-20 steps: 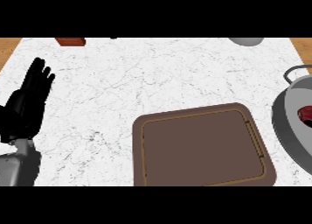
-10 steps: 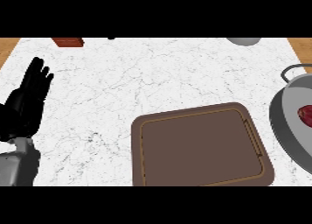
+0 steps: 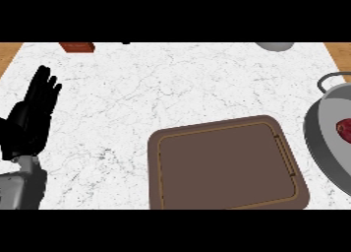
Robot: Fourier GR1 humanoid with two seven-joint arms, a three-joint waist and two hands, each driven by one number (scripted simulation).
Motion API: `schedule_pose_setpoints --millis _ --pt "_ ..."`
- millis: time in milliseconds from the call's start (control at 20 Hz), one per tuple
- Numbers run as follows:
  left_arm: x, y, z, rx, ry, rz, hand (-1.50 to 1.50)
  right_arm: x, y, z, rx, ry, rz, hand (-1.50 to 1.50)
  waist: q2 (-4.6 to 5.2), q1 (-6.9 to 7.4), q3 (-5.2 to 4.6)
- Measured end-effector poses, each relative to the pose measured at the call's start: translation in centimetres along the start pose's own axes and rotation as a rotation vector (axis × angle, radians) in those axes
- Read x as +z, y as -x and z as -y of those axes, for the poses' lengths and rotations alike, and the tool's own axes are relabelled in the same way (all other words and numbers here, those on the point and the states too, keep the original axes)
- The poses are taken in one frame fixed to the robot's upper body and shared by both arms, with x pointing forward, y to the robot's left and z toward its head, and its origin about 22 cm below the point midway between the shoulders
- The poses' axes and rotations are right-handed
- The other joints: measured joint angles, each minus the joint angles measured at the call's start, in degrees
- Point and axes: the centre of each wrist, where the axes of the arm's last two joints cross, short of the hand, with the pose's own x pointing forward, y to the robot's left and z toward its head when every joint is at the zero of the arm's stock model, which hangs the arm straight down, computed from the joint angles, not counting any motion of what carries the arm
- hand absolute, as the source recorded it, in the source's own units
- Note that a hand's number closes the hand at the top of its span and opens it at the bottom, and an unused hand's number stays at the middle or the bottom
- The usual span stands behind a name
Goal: Pick the pear from the tray and place it in the pot
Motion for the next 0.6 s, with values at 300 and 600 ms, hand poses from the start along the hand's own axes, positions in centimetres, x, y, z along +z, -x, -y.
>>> schedule_pose_setpoints --millis 300,600 --pt "-0.2 0.0 -0.8 -0.003 0.006 0.008 0.0 1.7 -0.5 4.2 0.012 0.001 -0.026 -1.5 0.1 0.22 0.08" --pt "0.1 -0.2 -1.0 -0.001 0.013 0.003 0.0 3.0 -1.0 6.6 0.057 0.01 -0.052 -1.5 0.05 0.25 0.13"
